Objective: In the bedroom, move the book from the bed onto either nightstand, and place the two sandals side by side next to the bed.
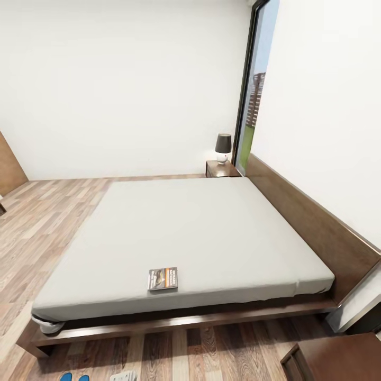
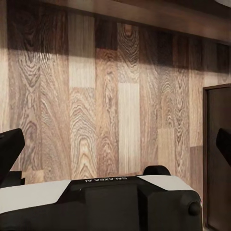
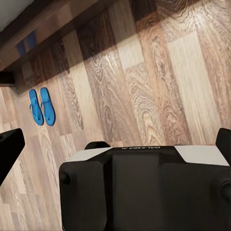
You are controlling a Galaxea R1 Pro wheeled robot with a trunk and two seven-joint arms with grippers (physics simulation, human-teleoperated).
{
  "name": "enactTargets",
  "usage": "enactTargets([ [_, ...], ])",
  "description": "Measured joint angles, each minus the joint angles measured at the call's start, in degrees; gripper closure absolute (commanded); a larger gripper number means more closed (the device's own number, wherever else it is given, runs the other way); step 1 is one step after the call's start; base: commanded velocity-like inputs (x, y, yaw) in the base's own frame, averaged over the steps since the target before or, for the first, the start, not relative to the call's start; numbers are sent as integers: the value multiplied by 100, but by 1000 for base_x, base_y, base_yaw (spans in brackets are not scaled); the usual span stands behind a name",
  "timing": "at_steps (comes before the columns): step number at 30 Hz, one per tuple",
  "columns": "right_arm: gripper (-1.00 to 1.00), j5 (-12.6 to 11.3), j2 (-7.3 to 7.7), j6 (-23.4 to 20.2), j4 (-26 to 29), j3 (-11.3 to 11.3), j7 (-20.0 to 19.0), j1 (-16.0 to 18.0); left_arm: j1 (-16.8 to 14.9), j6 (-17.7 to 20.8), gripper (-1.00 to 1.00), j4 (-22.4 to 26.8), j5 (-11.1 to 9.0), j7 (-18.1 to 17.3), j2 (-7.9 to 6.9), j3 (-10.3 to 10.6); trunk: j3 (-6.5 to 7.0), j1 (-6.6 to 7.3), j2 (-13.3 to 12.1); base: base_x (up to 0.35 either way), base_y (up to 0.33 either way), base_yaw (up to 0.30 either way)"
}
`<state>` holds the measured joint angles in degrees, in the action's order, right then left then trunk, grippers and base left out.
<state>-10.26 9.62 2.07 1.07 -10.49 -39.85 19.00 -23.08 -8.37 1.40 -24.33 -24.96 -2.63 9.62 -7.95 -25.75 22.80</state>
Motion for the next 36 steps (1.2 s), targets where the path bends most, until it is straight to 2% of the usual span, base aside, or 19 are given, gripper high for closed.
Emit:
enactTargets([
  [36, -100, 0, 1, 0, 0, -1, -6, -1, 1, 0, -100, -2, 0, 0, 0, 0, 321, 0, 0, 0, 0, 0],
])
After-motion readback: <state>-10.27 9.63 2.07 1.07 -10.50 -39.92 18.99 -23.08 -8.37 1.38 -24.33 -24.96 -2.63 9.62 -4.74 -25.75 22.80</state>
